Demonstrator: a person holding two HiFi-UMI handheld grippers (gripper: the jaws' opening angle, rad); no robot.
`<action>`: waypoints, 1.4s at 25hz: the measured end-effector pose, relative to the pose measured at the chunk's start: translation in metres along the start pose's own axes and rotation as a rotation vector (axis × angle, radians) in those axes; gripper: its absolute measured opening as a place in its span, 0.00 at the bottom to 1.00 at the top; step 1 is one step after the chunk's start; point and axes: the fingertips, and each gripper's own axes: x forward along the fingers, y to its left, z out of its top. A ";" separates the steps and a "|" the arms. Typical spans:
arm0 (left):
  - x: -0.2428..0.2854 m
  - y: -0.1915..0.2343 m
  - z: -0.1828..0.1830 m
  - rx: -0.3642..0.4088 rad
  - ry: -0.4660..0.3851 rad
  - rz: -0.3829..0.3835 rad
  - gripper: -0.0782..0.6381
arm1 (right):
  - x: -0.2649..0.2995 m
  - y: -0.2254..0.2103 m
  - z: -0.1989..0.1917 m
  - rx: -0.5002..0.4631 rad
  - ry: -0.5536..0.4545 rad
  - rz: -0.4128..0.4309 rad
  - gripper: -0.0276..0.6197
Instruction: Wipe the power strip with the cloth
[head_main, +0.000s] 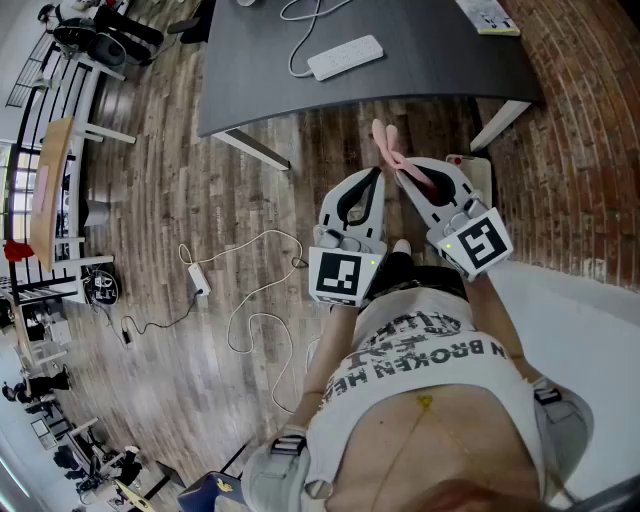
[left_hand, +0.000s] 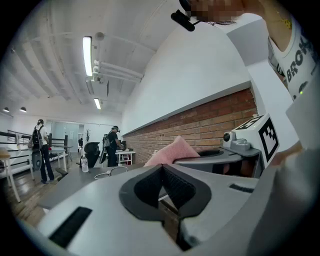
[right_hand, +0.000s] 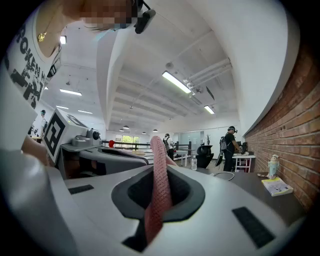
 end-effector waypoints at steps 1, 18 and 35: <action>0.000 0.000 0.001 0.000 -0.001 0.000 0.12 | 0.000 0.000 0.001 0.001 -0.005 0.001 0.07; 0.044 0.065 -0.027 -0.035 0.050 0.051 0.12 | 0.018 -0.077 -0.018 0.035 0.007 -0.108 0.07; 0.224 0.250 -0.037 -0.037 0.084 -0.052 0.12 | 0.234 -0.221 -0.034 0.043 0.052 -0.117 0.07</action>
